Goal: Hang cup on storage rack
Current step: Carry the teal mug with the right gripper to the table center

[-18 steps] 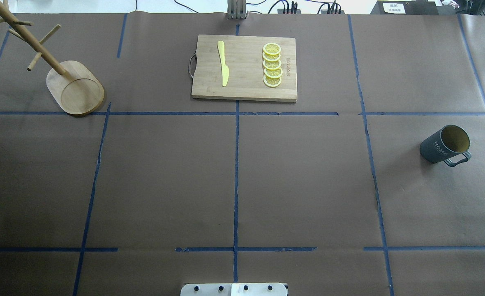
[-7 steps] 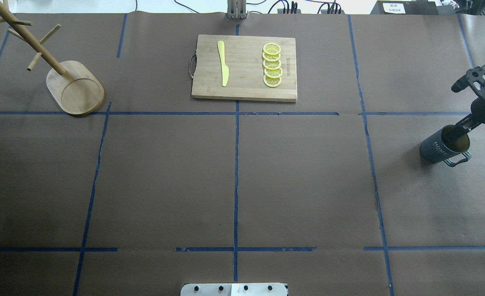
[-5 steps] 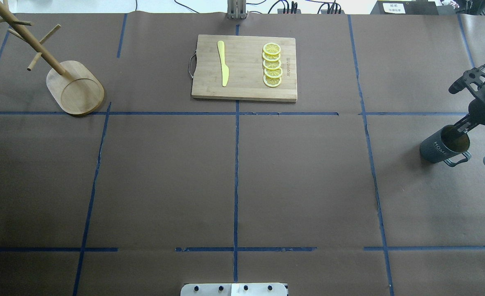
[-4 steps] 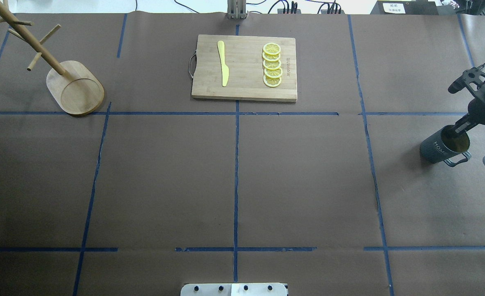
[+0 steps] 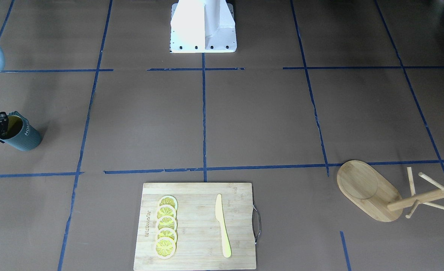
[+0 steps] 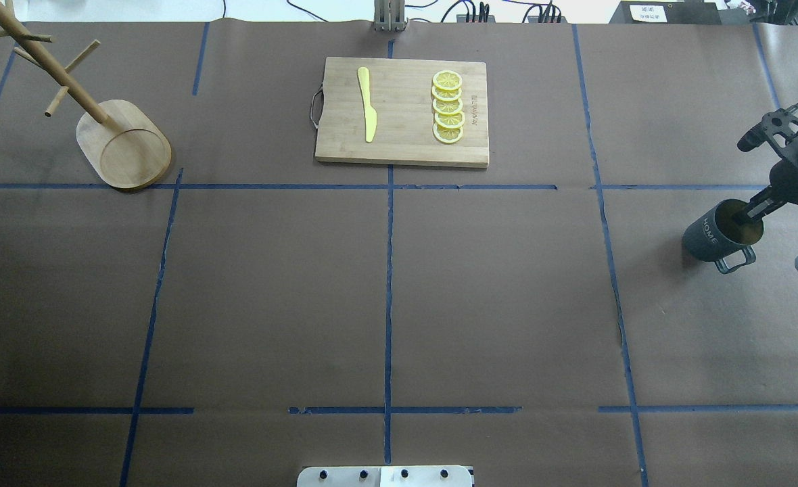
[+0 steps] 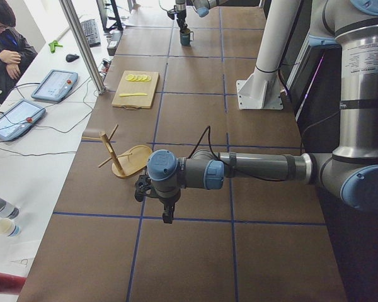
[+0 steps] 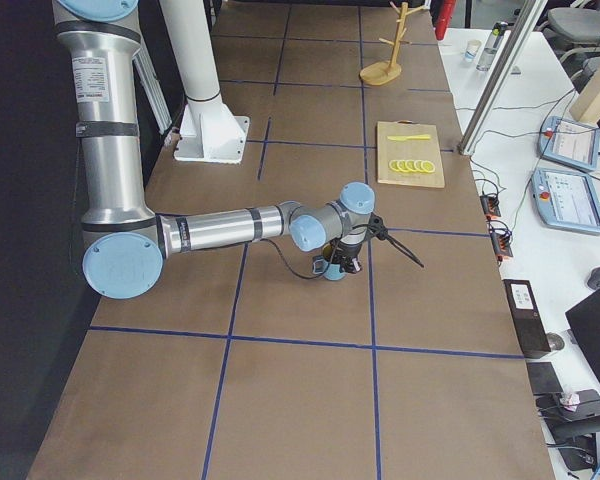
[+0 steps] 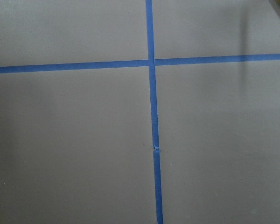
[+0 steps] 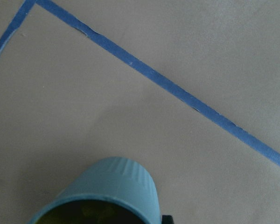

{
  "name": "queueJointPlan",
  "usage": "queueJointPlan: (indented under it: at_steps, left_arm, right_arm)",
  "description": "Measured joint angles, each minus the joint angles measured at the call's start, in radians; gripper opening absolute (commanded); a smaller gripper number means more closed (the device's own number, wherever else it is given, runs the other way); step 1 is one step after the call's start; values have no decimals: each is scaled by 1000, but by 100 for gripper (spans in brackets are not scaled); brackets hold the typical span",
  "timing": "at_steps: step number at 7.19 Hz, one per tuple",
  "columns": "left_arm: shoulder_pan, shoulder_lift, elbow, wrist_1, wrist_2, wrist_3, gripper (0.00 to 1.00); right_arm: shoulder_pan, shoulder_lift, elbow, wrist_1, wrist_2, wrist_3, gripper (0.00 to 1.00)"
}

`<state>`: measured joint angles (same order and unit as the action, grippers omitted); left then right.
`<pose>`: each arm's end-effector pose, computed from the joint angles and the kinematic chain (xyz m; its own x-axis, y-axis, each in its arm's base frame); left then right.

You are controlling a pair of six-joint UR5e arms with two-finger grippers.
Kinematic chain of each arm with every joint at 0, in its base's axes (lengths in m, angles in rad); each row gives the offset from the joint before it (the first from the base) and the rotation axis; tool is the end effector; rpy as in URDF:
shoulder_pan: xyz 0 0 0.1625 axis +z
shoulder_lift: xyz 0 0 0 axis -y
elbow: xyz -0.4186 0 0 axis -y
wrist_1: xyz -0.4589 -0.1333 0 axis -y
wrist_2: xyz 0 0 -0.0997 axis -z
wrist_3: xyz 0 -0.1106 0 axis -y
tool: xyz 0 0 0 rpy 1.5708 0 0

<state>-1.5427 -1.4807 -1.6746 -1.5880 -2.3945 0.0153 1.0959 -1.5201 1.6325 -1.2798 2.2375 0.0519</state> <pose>-0.0374 -0.5244 0.6451 0.6781 0.0570 -0.7328 -0.0385 0.9984 0.0421 -0.2180 -0.5660 0.5699 0.6089 -0.5320 0.5884 0.3895 0.8467 0.3625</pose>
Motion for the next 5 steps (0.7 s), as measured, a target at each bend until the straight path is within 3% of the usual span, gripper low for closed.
queueJointPlan:
  at_steps: [2, 5]
  left_arm:
    - [0, 0, 0, -1, 0, 0, 100]
    - [0, 0, -1, -1, -1, 0, 100]
  right_arm:
    - [-7, 6, 42, -12, 5, 232, 0]
    - [-94, 28, 192, -37, 23, 736, 0]
